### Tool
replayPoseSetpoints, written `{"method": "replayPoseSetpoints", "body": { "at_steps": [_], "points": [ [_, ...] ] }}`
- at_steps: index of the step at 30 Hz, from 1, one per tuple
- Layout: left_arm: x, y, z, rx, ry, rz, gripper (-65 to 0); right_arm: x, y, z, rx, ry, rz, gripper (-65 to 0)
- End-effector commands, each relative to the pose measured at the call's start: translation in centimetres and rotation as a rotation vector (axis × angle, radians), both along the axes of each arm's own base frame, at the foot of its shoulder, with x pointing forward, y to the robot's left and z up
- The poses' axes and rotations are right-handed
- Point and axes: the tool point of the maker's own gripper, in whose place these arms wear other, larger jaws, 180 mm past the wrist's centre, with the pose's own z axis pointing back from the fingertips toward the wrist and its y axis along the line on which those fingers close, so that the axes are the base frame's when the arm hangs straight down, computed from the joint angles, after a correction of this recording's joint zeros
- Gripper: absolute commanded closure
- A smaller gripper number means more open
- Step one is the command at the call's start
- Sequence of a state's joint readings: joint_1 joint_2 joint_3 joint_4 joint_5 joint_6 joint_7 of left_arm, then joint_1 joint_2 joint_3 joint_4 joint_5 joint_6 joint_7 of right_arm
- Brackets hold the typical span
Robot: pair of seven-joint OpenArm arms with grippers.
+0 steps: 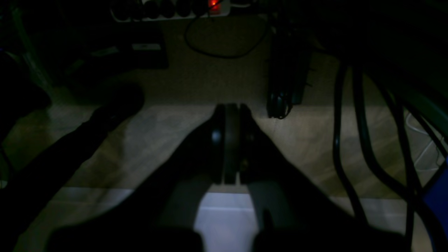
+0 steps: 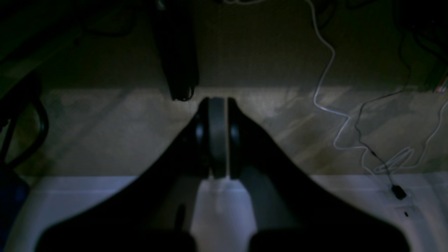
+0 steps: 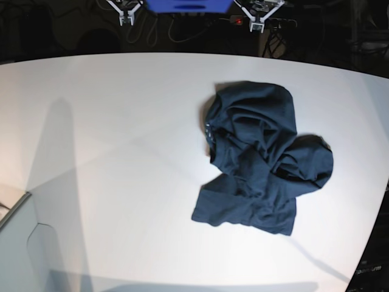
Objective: Layout the t-shirt on the table in an organized manner, then fold the t-shirt properly
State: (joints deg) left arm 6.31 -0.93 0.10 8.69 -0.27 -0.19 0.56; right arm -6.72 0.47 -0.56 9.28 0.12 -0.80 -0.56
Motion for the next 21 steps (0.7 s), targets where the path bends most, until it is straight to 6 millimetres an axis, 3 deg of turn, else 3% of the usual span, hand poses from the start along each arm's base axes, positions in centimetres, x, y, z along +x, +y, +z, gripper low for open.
{"method": "replayPoseSetpoints", "body": {
  "at_steps": [1,21],
  "points": [
    [-0.29,0.01,0.01,0.001,0.002,0.003,0.0,-0.49,0.11,0.03,0.015,0.006,-0.003,0.0],
    [-0.29,-0.09,0.01,-0.001,0.002,0.003,0.0,-1.30,0.01,0.09,0.013,0.018,-0.003,0.0]
  ]
}}
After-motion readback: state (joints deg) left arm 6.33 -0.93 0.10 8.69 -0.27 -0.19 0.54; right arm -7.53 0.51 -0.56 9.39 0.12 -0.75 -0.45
